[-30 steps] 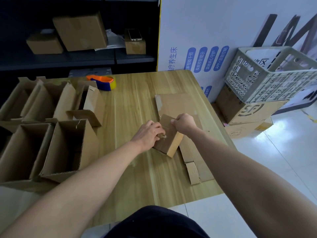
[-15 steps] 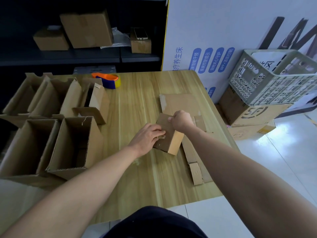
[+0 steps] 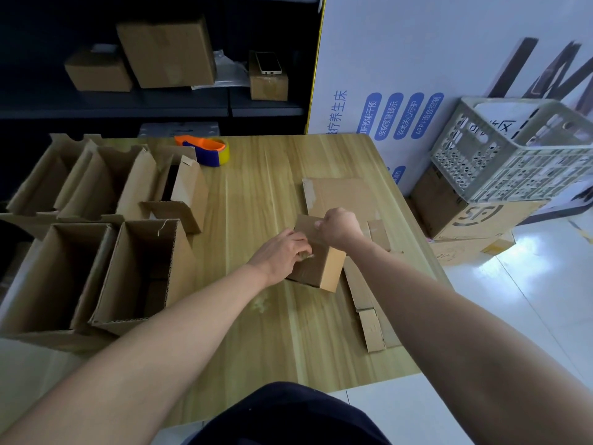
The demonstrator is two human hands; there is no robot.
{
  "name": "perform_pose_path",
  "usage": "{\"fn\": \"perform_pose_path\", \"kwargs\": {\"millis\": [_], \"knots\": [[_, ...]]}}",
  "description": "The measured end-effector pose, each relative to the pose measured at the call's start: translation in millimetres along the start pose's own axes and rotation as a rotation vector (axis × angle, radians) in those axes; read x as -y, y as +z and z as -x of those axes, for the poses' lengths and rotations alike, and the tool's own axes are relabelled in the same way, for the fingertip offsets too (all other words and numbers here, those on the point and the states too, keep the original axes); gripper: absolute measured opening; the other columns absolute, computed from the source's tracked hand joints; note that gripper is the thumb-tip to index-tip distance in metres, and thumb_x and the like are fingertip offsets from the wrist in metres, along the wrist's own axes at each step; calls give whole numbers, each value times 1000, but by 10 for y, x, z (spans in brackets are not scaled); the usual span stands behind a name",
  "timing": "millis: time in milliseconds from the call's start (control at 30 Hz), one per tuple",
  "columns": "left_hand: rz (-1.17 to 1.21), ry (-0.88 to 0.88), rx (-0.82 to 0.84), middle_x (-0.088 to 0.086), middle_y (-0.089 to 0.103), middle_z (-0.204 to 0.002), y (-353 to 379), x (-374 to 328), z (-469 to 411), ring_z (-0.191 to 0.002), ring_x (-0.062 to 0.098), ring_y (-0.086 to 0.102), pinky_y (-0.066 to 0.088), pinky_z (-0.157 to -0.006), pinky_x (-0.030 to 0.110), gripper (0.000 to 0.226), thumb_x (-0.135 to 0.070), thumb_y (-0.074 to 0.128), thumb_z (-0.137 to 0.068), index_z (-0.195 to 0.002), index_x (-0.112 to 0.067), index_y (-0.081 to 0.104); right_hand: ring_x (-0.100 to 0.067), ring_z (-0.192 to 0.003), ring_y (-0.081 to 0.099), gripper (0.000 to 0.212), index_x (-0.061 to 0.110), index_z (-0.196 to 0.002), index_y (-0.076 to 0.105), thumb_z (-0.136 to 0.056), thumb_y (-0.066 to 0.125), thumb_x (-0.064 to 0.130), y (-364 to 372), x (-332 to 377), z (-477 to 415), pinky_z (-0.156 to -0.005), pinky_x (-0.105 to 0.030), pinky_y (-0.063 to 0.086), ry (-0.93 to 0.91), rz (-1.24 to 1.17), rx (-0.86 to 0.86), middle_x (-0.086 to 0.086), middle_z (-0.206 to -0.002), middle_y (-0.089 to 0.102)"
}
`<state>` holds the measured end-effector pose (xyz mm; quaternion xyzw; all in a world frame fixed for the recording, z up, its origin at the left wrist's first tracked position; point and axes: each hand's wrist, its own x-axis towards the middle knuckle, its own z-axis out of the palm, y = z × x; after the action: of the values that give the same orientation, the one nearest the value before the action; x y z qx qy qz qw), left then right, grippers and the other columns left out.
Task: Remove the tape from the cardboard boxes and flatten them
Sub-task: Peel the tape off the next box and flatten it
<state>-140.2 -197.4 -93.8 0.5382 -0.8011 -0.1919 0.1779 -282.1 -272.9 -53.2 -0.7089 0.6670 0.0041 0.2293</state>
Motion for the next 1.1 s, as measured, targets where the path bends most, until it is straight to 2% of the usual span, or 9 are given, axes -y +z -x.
{"fn": "perform_pose_path", "kwargs": {"millis": [100,267,367,500,667,733,833,1000,1100], "knots": [[-12,-9,29,-6,57,-112,-39,9,-53,-101,8,39,43,-92,27,22,-8,54,-93,-110,-16,66,-25,-80,56,33,0,-104,59,-97,47,30,-8,42,-19,-62,-28,41,-15,9,5,-12,-93,59],[-23,-14,51,-5,54,-106,-54,54,-78,-99,11,38,45,-88,32,21,0,49,-93,-100,-13,64,-23,-74,53,32,0,-104,57,-97,45,29,-1,94,-20,-51,-26,39,-29,28,4,-10,-87,56],[-40,35,58,-5,53,-111,-20,135,-24,-105,15,40,41,-92,30,18,-4,47,-95,-99,-12,62,-24,-76,52,32,0,-105,57,-97,46,29,5,113,-42,-61,-30,41,-31,-5,2,-12,-92,58],[97,-21,8,-7,45,-137,56,239,86,-127,9,35,25,-111,23,32,-17,53,-94,-126,-20,54,-28,-86,58,34,-2,-109,57,-99,44,27,-13,102,-72,-63,-29,42,-35,3,4,-16,-103,62],[165,-117,139,-15,25,-151,40,236,84,-138,2,14,10,-109,20,69,-39,54,-88,-149,-32,21,-30,-89,59,31,-3,-109,58,-97,46,24,-38,81,-92,-65,-29,43,-10,-89,0,-18,-103,62],[157,-119,101,-13,33,-147,34,207,36,-135,5,21,14,-108,21,59,-43,56,-88,-143,-30,38,-30,-92,59,32,-3,-111,57,-97,45,23,-44,93,-105,-67,-29,44,-13,-88,5,-18,-105,62],[126,-62,-26,-3,55,-127,16,204,-41,-120,13,42,30,-106,23,30,-23,59,-91,-119,-16,65,-30,-97,59,32,-2,-114,56,-98,45,24,-32,107,-123,-66,-28,42,-22,-68,11,-17,-108,61],[42,17,-94,2,63,-109,0,173,-66,-103,17,51,43,-94,30,17,-13,57,-93,-101,-9,71,-25,-82,55,32,0,-111,57,-97,46,27,-4,113,-173,-63,-29,41,-16,-65,18,-16,-101,62],[-40,50,-68,0,58,-102,-6,143,-108,-96,15,47,41,-92,31,16,-10,50,-95,-96,-10,66,-31,-98,60,32,3,-110,61,-94,49,28,3,131,-182,-74,-31,43,-6,-78,9,-17,-107,63]]}}
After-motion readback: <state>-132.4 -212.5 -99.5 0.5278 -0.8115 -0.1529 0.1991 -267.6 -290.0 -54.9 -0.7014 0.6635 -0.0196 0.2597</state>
